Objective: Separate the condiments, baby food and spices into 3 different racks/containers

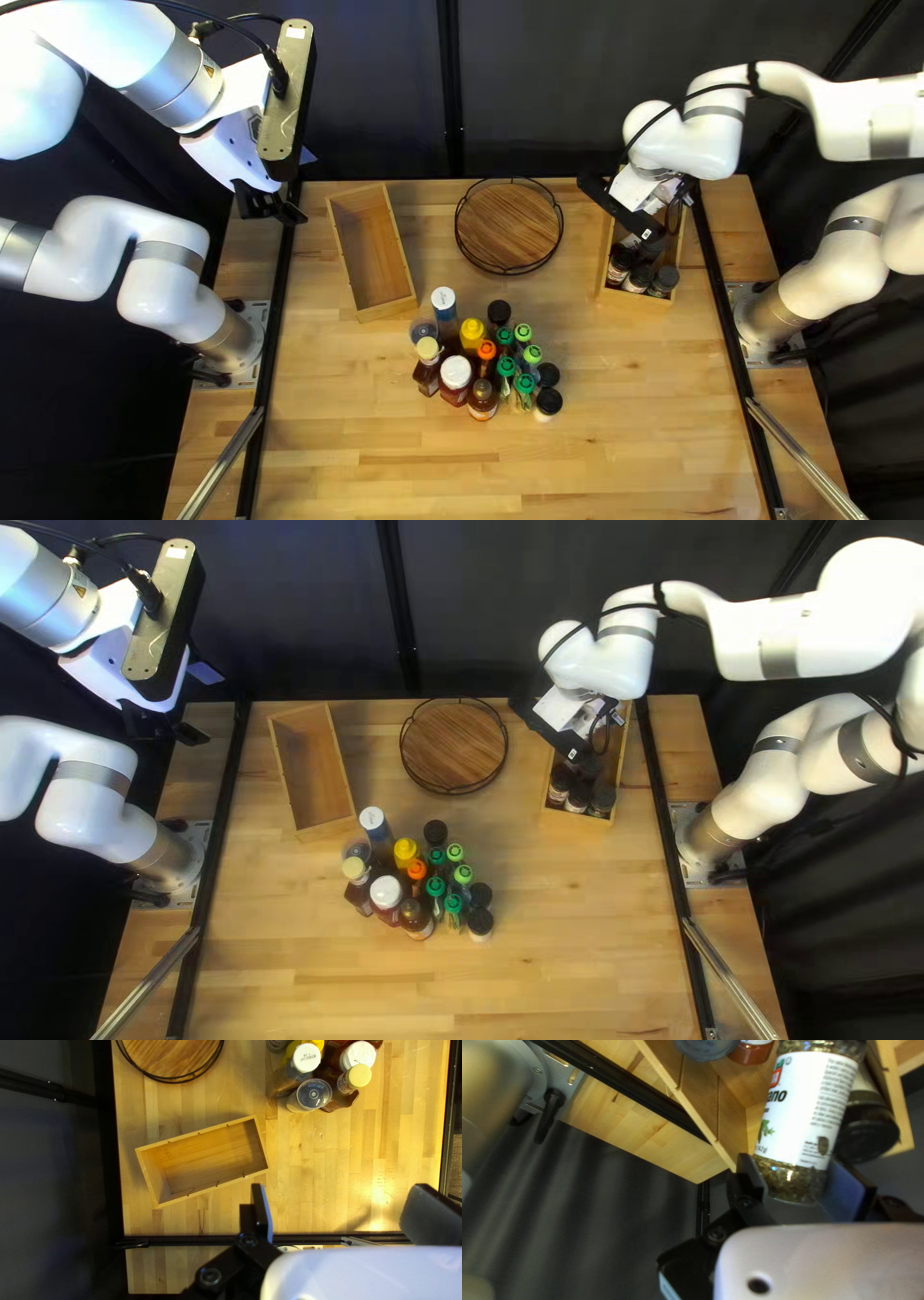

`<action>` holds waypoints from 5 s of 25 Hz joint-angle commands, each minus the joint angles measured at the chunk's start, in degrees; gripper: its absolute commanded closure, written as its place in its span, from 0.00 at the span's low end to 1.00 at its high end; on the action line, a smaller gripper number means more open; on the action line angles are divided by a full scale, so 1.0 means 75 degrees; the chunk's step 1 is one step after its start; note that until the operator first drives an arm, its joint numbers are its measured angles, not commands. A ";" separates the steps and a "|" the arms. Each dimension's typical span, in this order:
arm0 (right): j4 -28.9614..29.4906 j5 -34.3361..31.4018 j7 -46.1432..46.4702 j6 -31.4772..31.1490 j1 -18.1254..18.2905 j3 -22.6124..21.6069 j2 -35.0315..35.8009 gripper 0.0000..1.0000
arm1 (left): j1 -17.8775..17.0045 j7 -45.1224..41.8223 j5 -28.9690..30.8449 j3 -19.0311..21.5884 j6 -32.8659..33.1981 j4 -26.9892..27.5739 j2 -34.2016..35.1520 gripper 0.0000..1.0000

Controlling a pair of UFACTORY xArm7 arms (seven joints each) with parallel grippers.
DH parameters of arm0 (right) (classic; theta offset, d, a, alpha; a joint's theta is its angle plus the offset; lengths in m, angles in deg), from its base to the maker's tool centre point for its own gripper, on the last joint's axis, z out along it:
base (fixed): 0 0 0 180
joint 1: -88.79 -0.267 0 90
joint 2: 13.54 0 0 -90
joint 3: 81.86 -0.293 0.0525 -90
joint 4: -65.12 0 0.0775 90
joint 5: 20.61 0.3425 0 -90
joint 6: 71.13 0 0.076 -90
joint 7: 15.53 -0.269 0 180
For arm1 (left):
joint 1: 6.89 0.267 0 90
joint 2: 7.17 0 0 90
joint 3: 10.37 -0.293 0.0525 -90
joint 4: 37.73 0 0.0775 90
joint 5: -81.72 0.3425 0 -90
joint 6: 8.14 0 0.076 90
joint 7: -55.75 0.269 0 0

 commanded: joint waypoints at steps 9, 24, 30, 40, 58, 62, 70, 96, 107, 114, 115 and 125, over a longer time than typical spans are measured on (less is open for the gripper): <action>-0.0154 0.0272 -0.0277 0.0081 -0.0081 -0.0064 0.0232 0.00 | 0.0000 0.0000 0.0000 0.0000 0.0000 0.0000 0.0000 0.00; 0.0697 0.2700 -0.2329 0.0204 -0.1251 -0.1152 0.1148 0.00 | 0.0000 0.0000 0.0000 0.0000 0.0000 0.0000 0.0000 0.00; 0.1096 0.3203 -0.3225 0.1015 -0.1658 -0.1780 0.0501 0.00 | 0.0000 0.0000 0.0000 0.0000 0.0000 0.0000 0.0000 0.00; 0.0812 0.3625 -0.4798 0.3028 -0.2022 -0.2502 0.0010 0.00 | 0.0000 0.0000 0.0000 0.0000 0.0000 0.0000 0.0000 0.00; -0.0452 0.3257 -0.8741 0.5699 -0.2256 -0.4159 -0.0505 0.00 | 0.0000 0.0000 0.0000 0.0000 0.0000 0.0000 0.0000 0.00; -0.0205 0.2253 -1.0653 0.5771 -0.2129 -0.4646 -0.0986 0.00 | 0.0000 0.0000 0.0000 0.0000 0.0000 0.0000 0.0000 0.00; -0.0409 0.1241 -1.1583 0.5838 -0.2102 -0.4583 -0.1359 0.00 | 0.0000 0.0000 0.0000 0.0000 0.0000 0.0000 0.0000 0.00; -0.0952 -0.2434 -1.1673 0.8041 -0.1238 -0.3604 -0.2005 0.00 | 0.0000 0.0000 0.0000 0.0000 0.0000 0.0000 0.0000 0.00; -0.0532 -0.2107 -1.0937 0.8065 -0.1124 -0.3665 -0.2385 0.00 | 0.0000 0.0000 0.0000 0.0000 0.0000 0.0000 0.0000 0.00; -0.0527 -0.2185 -1.0852 0.8227 -0.1081 -0.3621 -0.2497 0.02 | 0.0000 0.0000 0.0000 0.0000 0.0000 0.0000 0.0000 0.00; -0.0516 -0.2197 -1.0847 0.8234 -0.1086 -0.3621 -0.2516 0.05 | 0.0000 0.0000 0.0000 0.0000 0.0000 0.0000 0.0000 0.00; -0.0916 -0.0810 -0.9740 0.8236 -0.1014 -0.3959 -0.1856 1.00 | 0.0000 0.0000 0.0000 0.0000 0.0000 0.0000 0.0000 0.00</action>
